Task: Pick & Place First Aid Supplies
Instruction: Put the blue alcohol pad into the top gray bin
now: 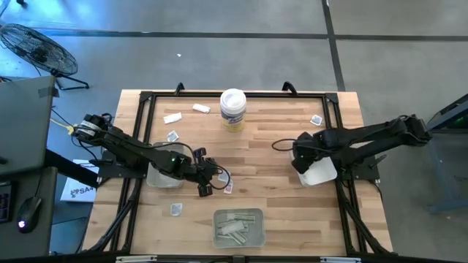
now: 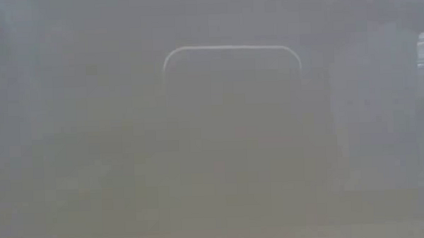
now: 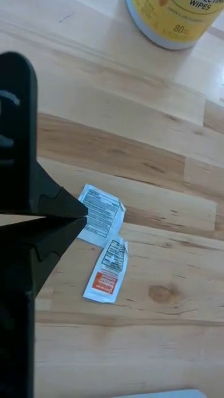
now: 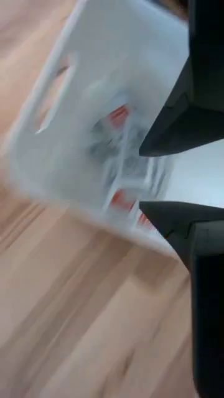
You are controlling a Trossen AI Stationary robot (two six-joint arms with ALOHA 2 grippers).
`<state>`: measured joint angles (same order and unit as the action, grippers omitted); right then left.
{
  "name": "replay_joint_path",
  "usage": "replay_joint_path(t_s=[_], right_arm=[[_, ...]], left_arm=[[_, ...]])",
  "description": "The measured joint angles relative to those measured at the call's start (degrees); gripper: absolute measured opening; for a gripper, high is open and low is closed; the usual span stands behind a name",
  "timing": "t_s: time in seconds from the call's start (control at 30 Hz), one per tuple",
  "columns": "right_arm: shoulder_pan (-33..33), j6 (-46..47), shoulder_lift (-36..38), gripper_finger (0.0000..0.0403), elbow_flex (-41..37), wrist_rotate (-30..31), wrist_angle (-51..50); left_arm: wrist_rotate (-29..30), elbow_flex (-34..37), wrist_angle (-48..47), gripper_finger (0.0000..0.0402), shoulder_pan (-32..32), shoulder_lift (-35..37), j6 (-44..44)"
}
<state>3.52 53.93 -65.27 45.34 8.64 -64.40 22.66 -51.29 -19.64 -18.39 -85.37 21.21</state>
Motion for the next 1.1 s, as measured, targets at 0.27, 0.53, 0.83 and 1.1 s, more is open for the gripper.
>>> replay_joint_path(t_s=[0.27, 0.53, 0.83, 1.1], right_arm=[[6.47, -6.27, 0.02, 0.0124, 9.61, 11.33, 10.69], [10.57, -22.96, -5.98, 0.0126, 7.71, 9.97, 40.13], [10.40, -35.16, -19.78, 0.0126, 7.24, 5.92, 54.58], [9.26, -39.09, -27.94, 0.0126, 7.24, 4.17, 60.88]], left_arm=[[-0.19, -0.02, 1.73, 0.0000, 0.00, -4.06, 0.03], [-1.62, -0.02, 6.48, 0.0000, 0.00, -7.63, -1.71], [-4.29, -0.02, 8.52, 0.0000, 0.00, -13.23, -1.49], [-1.10, -0.07, 16.42, 0.0000, 1.11, -17.98, -3.46]])
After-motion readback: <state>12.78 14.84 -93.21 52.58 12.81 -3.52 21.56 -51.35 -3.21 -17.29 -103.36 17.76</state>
